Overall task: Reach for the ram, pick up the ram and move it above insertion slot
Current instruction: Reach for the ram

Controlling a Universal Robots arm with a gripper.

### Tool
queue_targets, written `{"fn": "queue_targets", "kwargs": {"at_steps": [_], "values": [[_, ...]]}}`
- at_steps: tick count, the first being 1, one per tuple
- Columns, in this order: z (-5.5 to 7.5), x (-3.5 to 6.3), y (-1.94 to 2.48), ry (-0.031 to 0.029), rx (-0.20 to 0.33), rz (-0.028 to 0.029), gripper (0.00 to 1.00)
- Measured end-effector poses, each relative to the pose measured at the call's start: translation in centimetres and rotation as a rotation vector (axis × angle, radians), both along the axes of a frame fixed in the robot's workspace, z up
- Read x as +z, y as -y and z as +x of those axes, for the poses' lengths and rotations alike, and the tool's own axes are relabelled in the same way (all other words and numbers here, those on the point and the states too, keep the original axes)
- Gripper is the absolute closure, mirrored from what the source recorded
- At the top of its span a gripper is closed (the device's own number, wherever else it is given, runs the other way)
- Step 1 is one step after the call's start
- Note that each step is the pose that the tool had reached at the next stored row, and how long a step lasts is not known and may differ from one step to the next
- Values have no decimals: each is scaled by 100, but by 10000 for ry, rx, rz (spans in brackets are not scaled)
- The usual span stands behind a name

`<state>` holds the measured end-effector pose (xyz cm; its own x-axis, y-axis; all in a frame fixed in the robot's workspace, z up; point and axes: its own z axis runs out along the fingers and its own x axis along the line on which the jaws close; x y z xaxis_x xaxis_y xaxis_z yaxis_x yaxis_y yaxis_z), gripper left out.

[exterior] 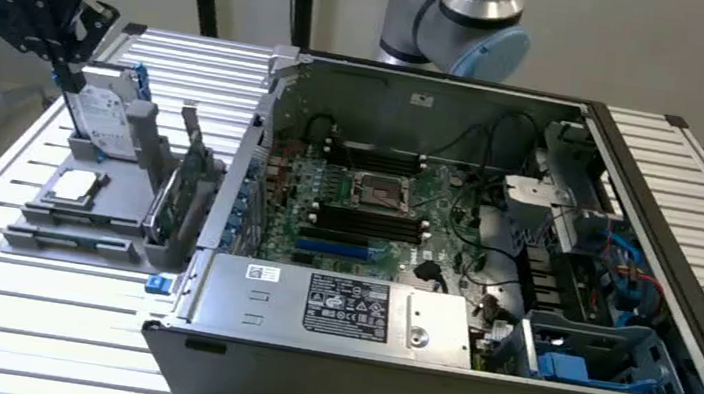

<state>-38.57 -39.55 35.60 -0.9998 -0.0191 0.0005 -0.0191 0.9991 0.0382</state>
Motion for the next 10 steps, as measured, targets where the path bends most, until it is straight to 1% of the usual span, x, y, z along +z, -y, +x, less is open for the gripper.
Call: {"fn": "queue_targets", "kwargs": {"at_steps": [10], "values": [[0, 0, 0, 0, 0, 0, 89]]}}
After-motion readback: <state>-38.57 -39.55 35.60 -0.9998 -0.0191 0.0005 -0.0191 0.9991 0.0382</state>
